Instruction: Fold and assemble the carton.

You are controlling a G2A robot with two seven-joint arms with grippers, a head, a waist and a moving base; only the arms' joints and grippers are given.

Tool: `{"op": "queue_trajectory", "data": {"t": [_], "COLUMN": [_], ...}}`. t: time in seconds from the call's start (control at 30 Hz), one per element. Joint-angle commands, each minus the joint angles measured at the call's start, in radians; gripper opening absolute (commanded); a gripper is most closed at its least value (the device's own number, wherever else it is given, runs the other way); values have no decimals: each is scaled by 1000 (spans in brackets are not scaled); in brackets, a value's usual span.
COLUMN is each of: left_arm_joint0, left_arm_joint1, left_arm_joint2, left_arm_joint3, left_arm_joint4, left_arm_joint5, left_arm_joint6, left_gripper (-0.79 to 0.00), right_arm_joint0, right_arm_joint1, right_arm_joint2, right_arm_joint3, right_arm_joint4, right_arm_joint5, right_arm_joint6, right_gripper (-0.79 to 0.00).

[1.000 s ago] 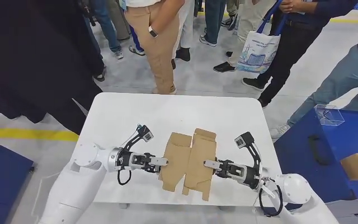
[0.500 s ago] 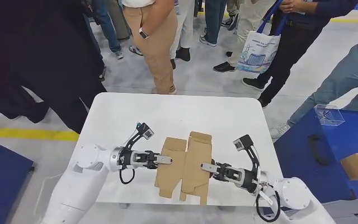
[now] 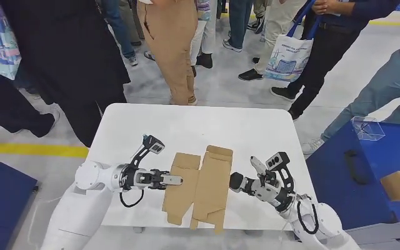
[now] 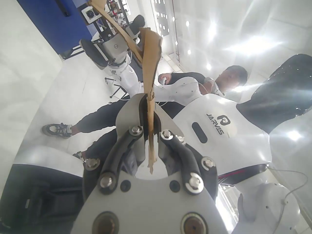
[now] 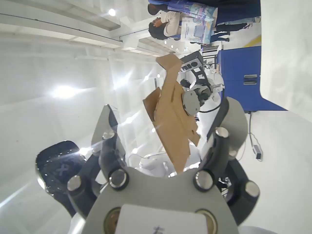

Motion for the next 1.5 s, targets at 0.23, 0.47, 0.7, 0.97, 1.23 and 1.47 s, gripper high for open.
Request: {"op": "queue_trajectory", "data": {"t": [0.23,0.47,0.7,0.97,1.23,1.47], "left_arm_joint0": [4,10,2,2,63,151], "left_arm_joint1": [0,3,4,4,16,16], "left_arm_joint2": [33,36,52,52,-84,-125], "left_arm_joint3": [-18,-26,-17,-17,-71,-286], "left_arm_joint4": [30,32,65,65,137,734], "left_arm_joint5": [-7,-13,1,1,-259,-583], "left_arm_joint6": [0,2,33,33,253,554], "left_gripper": [-785,-785,-102,0,0,0], "right_arm_joint0": [17,35,41,51,70,83], "right_arm_joint1": [-2,-7,-16,-20,-27,-34], "right_arm_joint2": [0,-8,-33,-5,55,46], "right_arm_joint3": [-9,16,36,38,79,93], "right_arm_joint4": [-122,-132,-47,-73,-209,-263], "right_arm_joint5": [23,50,91,7,-250,-327], "right_arm_joint6": [1,7,-14,-50,-53,-32], "right_gripper": [-785,-785,-785,-785,-785,-785]}}
